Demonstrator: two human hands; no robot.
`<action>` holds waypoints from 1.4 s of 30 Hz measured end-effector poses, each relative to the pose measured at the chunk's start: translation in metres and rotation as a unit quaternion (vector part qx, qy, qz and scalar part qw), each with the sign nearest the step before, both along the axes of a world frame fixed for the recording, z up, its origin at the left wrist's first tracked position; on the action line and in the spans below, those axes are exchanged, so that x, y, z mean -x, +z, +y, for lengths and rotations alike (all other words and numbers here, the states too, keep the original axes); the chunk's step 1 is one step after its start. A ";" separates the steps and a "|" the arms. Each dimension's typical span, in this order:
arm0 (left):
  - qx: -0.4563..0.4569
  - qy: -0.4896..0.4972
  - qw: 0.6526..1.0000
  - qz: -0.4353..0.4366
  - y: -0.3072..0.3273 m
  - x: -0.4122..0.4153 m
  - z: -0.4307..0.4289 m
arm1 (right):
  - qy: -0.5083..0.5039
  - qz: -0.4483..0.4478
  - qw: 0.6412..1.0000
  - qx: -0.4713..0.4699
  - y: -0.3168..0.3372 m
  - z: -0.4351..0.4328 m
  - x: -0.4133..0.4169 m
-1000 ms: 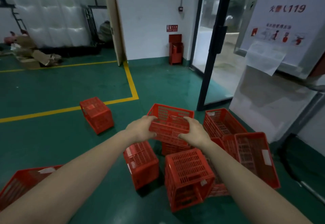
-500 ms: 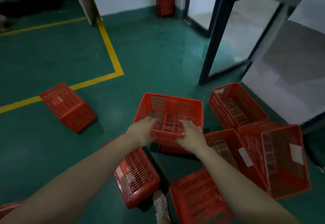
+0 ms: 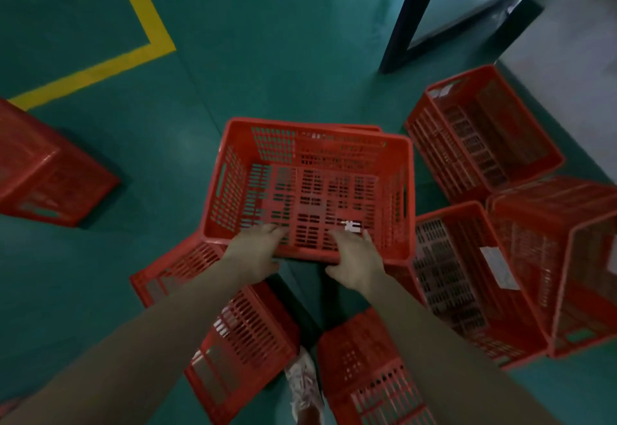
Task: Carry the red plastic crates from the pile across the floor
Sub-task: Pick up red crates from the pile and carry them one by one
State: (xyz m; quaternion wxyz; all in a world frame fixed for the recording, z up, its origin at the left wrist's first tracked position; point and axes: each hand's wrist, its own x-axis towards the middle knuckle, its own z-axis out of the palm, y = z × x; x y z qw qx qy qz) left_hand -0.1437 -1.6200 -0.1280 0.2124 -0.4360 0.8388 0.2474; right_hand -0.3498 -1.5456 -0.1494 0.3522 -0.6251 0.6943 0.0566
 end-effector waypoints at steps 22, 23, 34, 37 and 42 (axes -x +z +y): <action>0.038 -0.143 0.982 -0.115 0.009 0.031 -0.024 | 0.031 0.052 0.997 -0.042 0.013 -0.004 0.004; 0.034 -0.149 0.981 -0.116 0.024 0.033 -0.022 | 0.033 0.050 0.997 -0.049 0.028 -0.001 0.006; 0.022 -0.144 0.987 -0.070 0.162 0.035 0.026 | 0.001 0.072 0.997 -0.020 0.182 0.051 0.009; 0.029 -0.166 0.985 -0.046 0.208 0.040 0.037 | -0.023 0.094 0.995 -0.007 0.227 0.072 0.007; 0.022 -0.236 0.971 0.004 0.282 0.049 0.066 | -0.092 0.122 0.988 0.000 0.297 0.126 -0.001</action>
